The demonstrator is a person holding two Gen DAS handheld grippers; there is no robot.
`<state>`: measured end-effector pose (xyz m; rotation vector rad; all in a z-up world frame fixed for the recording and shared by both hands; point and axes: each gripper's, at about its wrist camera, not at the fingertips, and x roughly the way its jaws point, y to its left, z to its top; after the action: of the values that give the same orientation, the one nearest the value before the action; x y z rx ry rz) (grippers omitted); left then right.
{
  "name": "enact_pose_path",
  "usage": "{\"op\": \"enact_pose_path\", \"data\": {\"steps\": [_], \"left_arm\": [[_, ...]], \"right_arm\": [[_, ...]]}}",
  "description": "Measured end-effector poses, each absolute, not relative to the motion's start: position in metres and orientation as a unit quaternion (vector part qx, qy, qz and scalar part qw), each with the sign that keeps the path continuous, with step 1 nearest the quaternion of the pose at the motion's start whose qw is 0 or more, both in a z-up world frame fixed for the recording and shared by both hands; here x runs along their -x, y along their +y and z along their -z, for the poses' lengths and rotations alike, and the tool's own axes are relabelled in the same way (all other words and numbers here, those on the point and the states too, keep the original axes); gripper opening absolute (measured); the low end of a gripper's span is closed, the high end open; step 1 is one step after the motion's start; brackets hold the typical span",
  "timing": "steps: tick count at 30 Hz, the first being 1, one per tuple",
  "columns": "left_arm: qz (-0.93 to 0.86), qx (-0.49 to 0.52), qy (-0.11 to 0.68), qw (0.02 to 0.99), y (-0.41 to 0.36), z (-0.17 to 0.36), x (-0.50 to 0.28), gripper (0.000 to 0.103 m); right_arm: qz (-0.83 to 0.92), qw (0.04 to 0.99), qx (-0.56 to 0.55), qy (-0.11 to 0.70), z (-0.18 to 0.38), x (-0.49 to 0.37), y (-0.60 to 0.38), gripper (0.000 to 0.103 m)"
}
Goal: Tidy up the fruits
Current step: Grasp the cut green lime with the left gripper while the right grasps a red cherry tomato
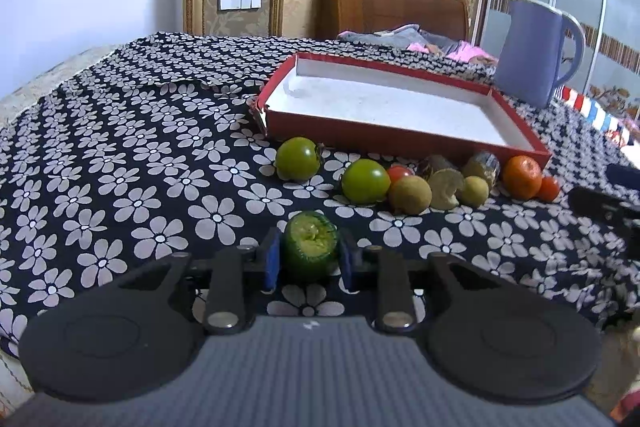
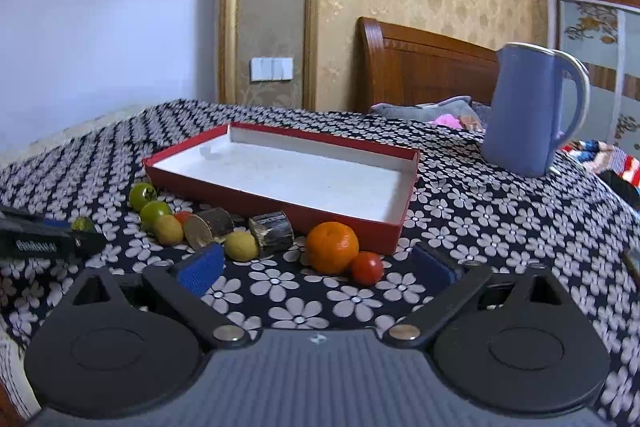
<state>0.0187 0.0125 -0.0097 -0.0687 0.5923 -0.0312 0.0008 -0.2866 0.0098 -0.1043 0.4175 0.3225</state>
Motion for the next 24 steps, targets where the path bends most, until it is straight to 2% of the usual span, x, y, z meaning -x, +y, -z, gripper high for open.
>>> {"op": "enact_pose_path", "data": {"steps": [1, 3, 6, 12, 17, 22, 24], "left_arm": [[0.016, 0.037, 0.291, 0.956, 0.014, 0.009, -0.019, 0.026], [0.020, 0.044, 0.291, 0.955, 0.017, 0.006, -0.019, 0.026], [0.024, 0.045, 0.290, 0.956, 0.018, 0.001, -0.021, 0.026], [0.025, 0.028, 0.282, 0.959, 0.012, -0.008, -0.022, 0.026], [0.032, 0.022, 0.277, 0.960, 0.008, -0.016, -0.024, 0.026], [0.049, 0.013, 0.275, 0.960, 0.003, -0.031, -0.034, 0.026], [0.058, 0.015, 0.274, 0.960, 0.002, -0.038, -0.041, 0.026]], "right_arm": [[-0.162, 0.962, 0.058, 0.211, -0.010, -0.005, -0.289, 0.089], [-0.172, 0.956, 0.065, 0.228, -0.010, -0.016, -0.295, 0.071], [-0.187, 0.947, 0.068, 0.253, -0.008, -0.034, -0.303, 0.056], [-0.199, 0.935, 0.087, 0.281, 0.003, -0.054, -0.307, 0.043], [-0.210, 0.927, 0.107, 0.292, 0.007, -0.065, -0.311, 0.040], [-0.235, 0.913, 0.112, 0.313, 0.012, -0.080, -0.313, 0.024], [-0.239, 0.912, 0.113, 0.313, 0.012, -0.080, -0.314, 0.023]]}}
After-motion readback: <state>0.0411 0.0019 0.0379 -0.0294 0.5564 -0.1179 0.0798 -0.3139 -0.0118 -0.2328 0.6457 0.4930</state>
